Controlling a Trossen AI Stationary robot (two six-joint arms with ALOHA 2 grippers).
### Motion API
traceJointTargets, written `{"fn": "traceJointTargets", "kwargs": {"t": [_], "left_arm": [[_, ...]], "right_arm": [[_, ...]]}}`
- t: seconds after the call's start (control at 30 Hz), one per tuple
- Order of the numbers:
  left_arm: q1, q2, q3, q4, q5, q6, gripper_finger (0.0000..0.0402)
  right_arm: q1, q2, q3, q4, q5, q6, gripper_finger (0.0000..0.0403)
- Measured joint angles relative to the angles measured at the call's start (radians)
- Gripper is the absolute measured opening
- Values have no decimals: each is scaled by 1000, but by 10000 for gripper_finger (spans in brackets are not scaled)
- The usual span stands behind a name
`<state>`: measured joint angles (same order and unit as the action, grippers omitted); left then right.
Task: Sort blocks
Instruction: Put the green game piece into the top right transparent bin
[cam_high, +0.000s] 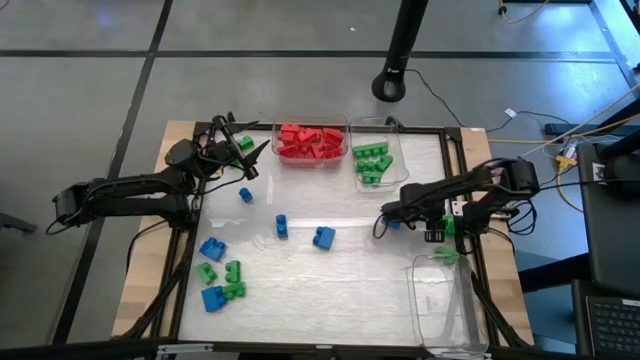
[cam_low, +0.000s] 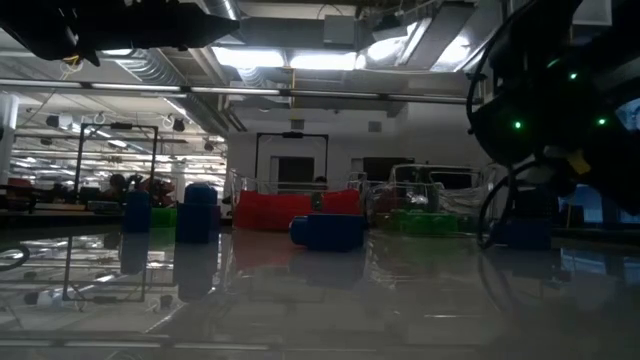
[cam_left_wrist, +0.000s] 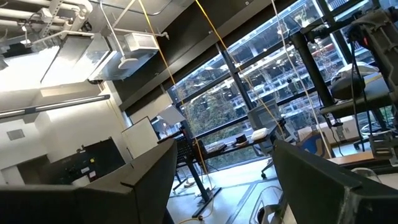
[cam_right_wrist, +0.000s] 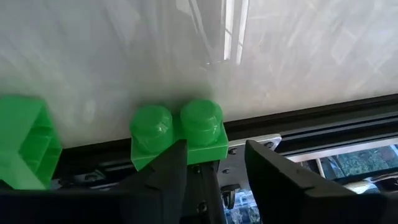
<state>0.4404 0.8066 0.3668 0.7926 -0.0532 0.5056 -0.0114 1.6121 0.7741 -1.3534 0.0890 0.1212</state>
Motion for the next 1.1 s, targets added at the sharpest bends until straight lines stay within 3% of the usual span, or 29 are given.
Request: {"fn": "traceJointTargets", "kwargs": {"t": [0.6, 0.8, 1.1], "left_arm": [[0, 0, 0, 0, 0, 0, 253], [0, 0, 0, 1, 0, 0, 253], [0, 0, 0, 3, 0, 0, 253]], "right_arm": [[-2, 228, -11, 43, -36, -77, 149], [-2, 240, -38, 78, -39, -93, 149], [-1, 241, -44, 82, -33, -98, 88]]}}
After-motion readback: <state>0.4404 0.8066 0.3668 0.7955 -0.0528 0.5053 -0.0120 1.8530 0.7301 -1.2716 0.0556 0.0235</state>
